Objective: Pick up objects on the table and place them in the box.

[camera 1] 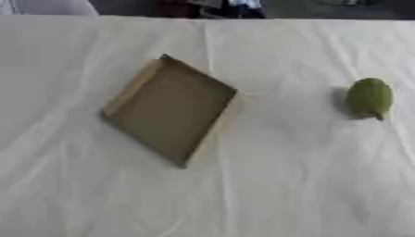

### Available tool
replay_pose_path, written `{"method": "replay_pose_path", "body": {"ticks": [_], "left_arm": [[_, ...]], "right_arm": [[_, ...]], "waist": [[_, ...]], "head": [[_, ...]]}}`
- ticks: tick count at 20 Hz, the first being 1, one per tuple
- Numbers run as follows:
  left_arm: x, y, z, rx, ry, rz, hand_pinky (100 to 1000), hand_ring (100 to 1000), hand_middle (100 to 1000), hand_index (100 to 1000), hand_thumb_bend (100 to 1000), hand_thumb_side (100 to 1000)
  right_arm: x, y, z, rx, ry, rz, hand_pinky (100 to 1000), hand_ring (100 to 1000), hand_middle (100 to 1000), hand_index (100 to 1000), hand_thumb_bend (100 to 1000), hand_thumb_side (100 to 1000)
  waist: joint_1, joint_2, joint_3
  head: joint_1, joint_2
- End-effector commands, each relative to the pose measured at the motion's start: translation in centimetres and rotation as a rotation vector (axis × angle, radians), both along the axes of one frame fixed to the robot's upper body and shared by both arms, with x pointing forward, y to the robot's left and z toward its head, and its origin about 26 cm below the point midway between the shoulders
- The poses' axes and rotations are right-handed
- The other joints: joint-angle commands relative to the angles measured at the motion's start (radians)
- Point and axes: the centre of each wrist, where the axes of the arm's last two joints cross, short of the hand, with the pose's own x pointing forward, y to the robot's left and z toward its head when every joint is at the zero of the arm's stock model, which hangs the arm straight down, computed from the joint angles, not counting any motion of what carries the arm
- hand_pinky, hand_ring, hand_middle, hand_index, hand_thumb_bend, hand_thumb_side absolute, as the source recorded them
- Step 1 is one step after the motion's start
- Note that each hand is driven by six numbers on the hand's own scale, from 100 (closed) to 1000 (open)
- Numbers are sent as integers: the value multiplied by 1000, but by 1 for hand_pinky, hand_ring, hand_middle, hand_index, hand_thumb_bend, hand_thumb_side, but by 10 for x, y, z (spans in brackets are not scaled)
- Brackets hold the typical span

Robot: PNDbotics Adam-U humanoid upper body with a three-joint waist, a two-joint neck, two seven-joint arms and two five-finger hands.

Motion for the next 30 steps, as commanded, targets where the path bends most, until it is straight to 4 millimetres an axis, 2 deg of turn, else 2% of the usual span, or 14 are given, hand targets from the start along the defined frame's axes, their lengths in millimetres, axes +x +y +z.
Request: {"method": "replay_pose_path", "body": {"ticks": [1,12,22,28,30], "left_arm": [[-3,-1,13,32,-23,4,844,857,719,853,100,549],[-3,-1,13,31,-17,1,845,857,719,852,100,558],[-3,-2,15,32,-8,1,847,858,719,852,100,568],[-4,-3,16,36,1,4,848,858,718,851,100,578],[-4,-2,15,36,6,5,848,858,717,851,100,578]], "right_arm": [[-4,0,14,-23,-28,-1,811,783,700,802,100,153],[0,-9,15,-54,-6,-32,810,788,705,805,100,131],[3,-47,13,-138,64,-209,835,849,751,820,100,100],[5,-62,18,-298,121,-307,847,888,793,847,100,100],[5,-64,21,-388,146,-326,851,906,814,861,100,130]], "waist": [[1,-20,0],[-1,-21,-1],[-12,-25,-4],[-20,-30,-9],[-20,-30,-9]], "head": [[1,6],[-5,16],[-8,18],[-2,22],[4,24]]}}
